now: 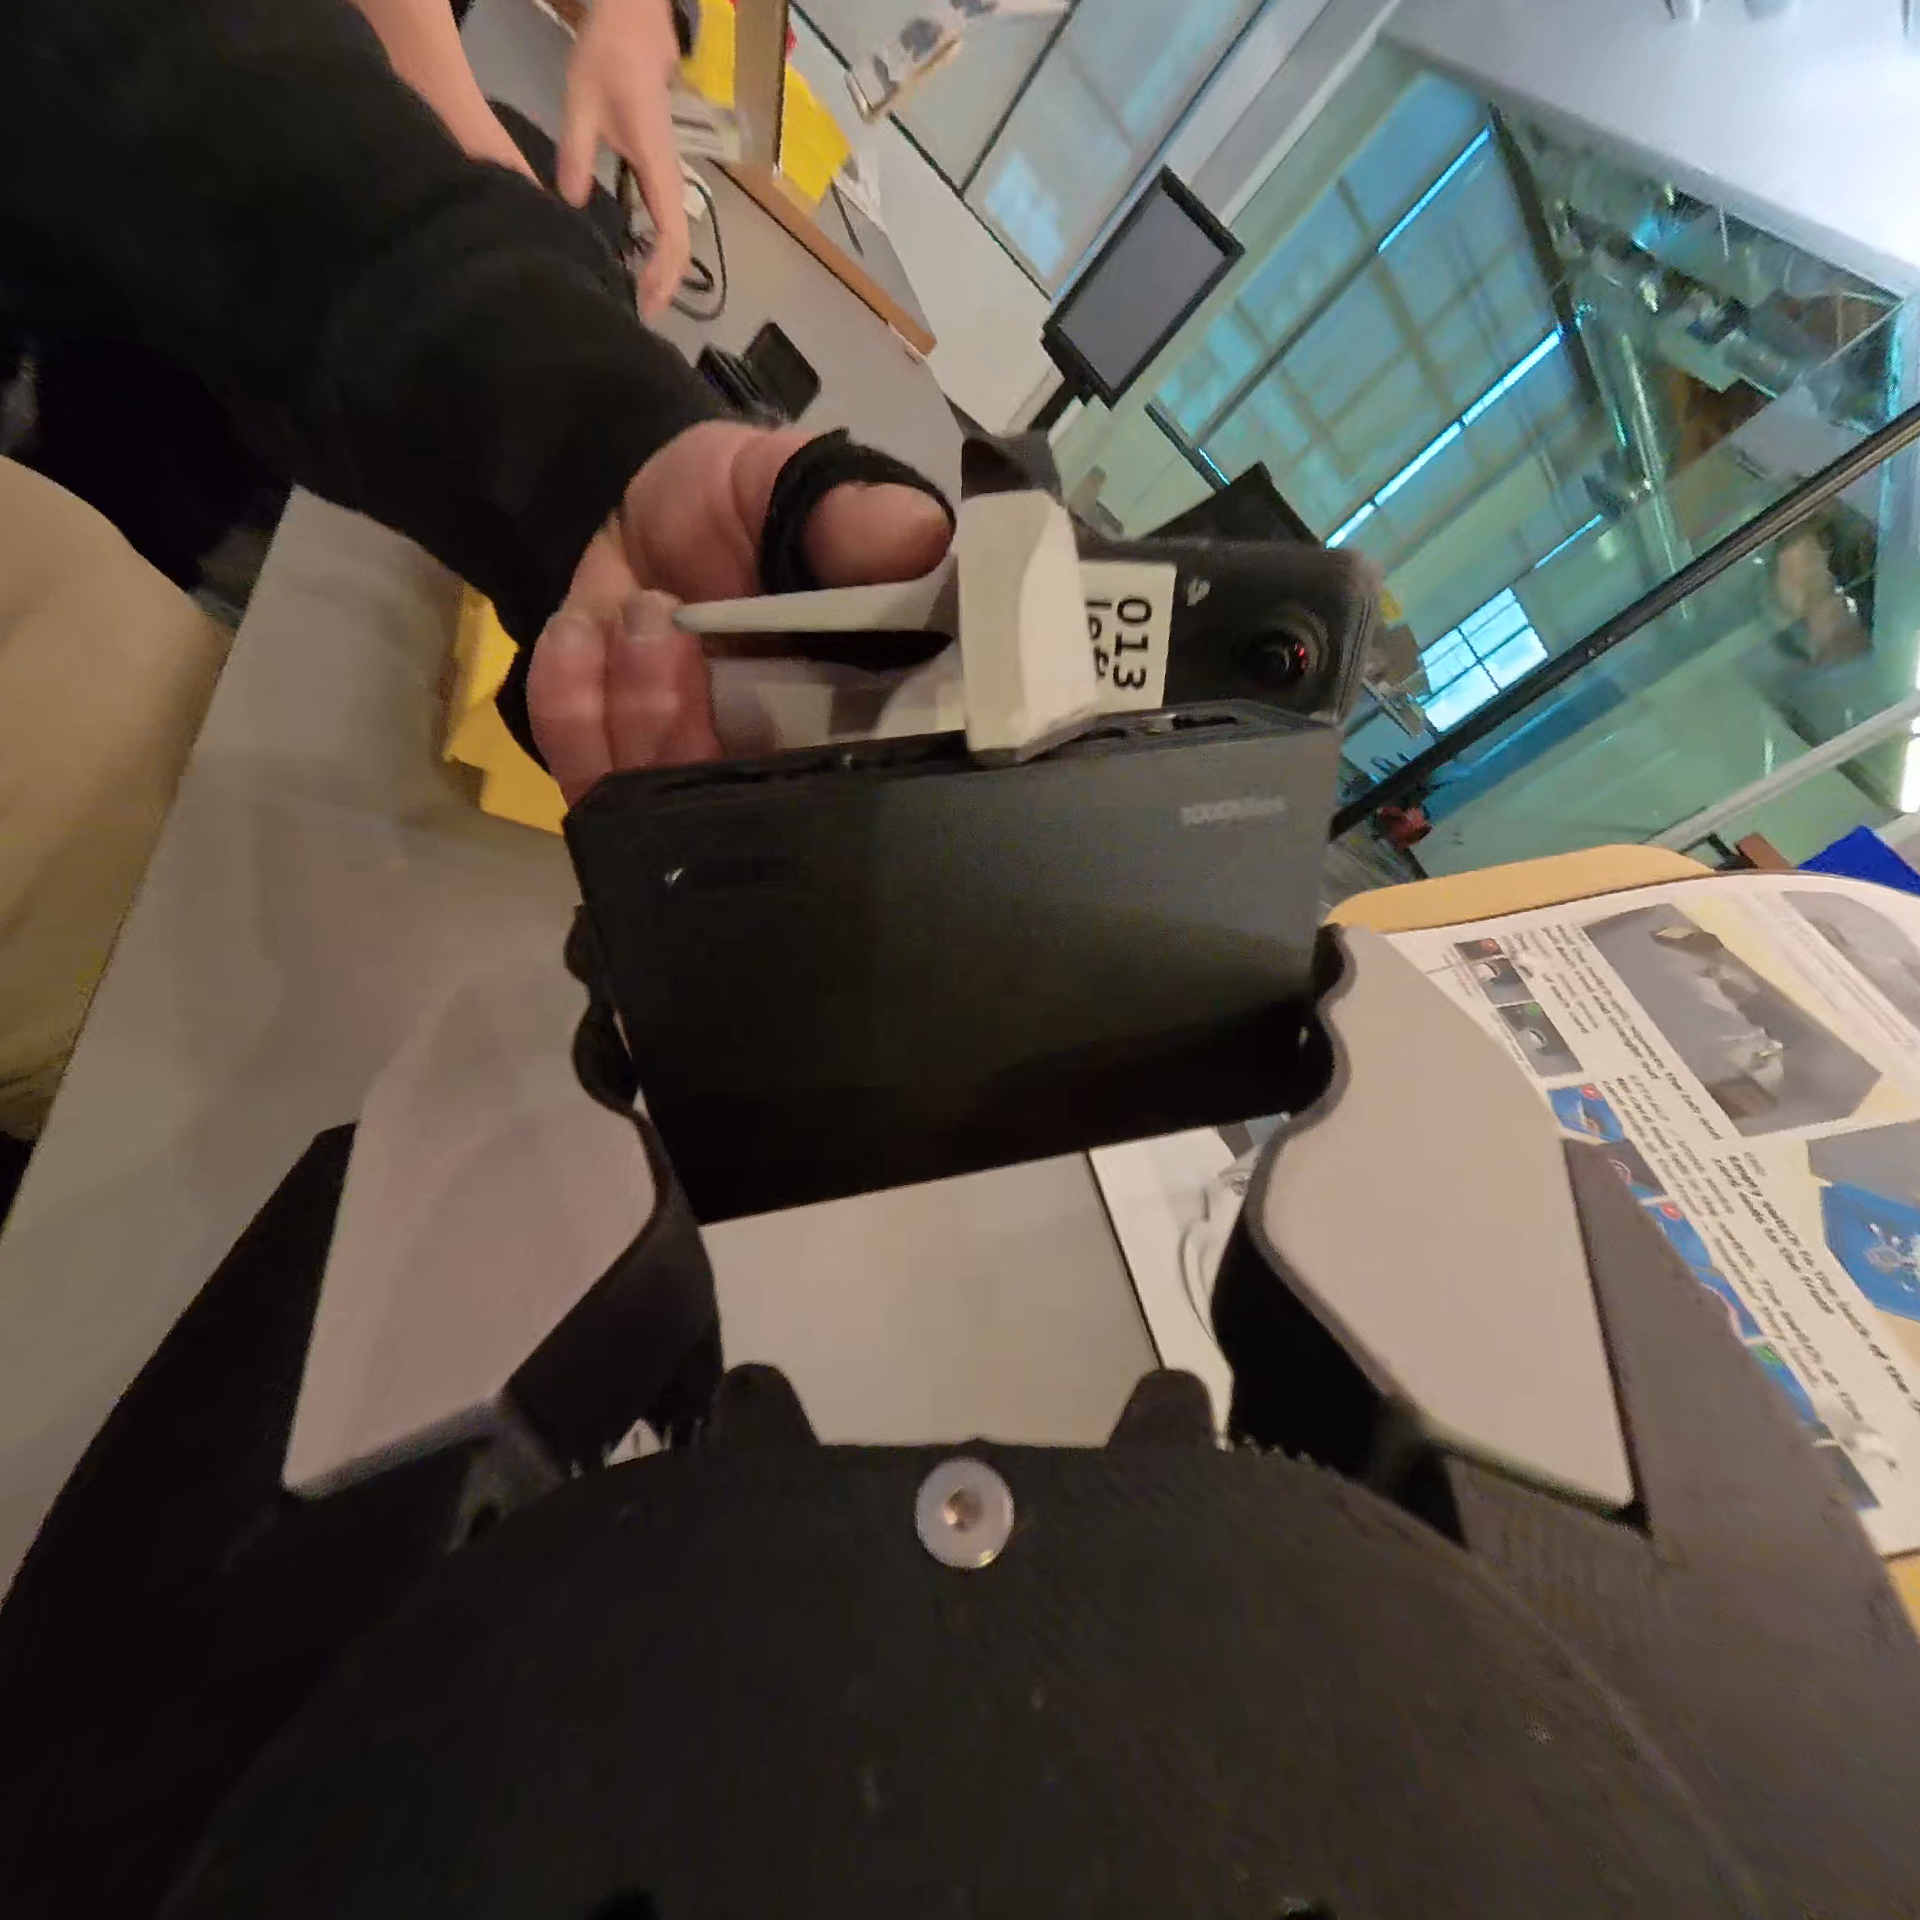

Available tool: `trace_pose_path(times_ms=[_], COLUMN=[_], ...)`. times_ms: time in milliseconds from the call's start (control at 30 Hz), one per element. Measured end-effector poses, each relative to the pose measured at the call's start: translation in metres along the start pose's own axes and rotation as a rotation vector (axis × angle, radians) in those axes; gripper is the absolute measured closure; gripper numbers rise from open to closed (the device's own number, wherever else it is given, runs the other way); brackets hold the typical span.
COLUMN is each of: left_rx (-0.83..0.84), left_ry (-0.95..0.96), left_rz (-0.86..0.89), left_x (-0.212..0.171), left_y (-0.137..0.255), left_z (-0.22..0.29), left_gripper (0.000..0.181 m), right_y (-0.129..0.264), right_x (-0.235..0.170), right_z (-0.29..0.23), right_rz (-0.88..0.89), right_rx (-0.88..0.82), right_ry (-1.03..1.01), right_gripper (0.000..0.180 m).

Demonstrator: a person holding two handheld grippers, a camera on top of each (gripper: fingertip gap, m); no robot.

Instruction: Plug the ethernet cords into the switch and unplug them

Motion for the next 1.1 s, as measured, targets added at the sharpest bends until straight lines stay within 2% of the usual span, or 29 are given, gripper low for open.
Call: trace_pose_path(times_ms=[33,133,233,300,400,467,533,633,733,833,1033,1100], left_rx=[-0.019,-0.033,0.067,0.182,0.403,0.465,0.566,0.692,0.696,0.644,0.556,0.546], left_ry=[-0.001,-0.013,-0.065,-0.147,-0.329,-0.489,-0.687,-0.964,-1.14,-1.247,-1.413,-1.424], left_rz=[-0.001,0.003,-0.063,-0.159,-0.333,-0.435,-0.598,-0.882,-1.101,-1.246,-1.395,-1.444], left_x=[-0.002,-0.004,-0.003,0.001,0.008,0.014,0.018,0.017,0.01,-0.001,-0.015,-0.018], left_y=[-0.001,-0.005,-0.006,-0.005,-0.004,-0.008,-0.014,-0.028,-0.042,-0.056,-0.078,-0.08], left_z=[0.0,0.0,0.001,0.005,0.013,0.028,0.041,0.054,0.06,0.064,0.072,0.074], left_gripper=[0.122,0.122,0.122,0.123,0.122,0.122,0.122,0.122,0.122,0.122,0.122,0.122], right_y=[0.002,0.007,0.009,0.014,0.025,0.029,0.031,0.031,0.025,0.017,0.005,0.002], right_x=[0.001,0.004,0.001,0.001,-0.006,-0.013,-0.023,-0.03,-0.032,-0.026,-0.007,-0.004], right_z=[0.001,0.0,-0.001,-0.003,0.005,0.011,0.018,0.019,0.015,0.012,-0.009,-0.012], right_rz=[0.014,0.007,-0.064,-0.064,-0.049,-0.029,-0.001,0.107,0.103,0.115,0.087,0.069], right_rx=[0.016,0.033,0.06,0.124,0.211,0.312,0.385,0.574,0.688,0.78,0.941,0.937], right_ry=[-0.013,-0.007,0.024,-0.027,-0.23,-0.436,-0.655,-0.92,-0.961,-0.927,-0.716,-0.674], right_gripper=[0.062,0.064,0.063,0.06,0.063,0.063,0.062,0.051,0.041,0.038,0.04,0.045])
Point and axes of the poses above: each gripper's, where its closed fingertips meet, y back along the fingers, x out of its top, z = x × y across the jaws, the point moved 9 cm from there along y, back along the fingers, and after that the axes turned 2 degrees about -z, right-handed, at the moved point
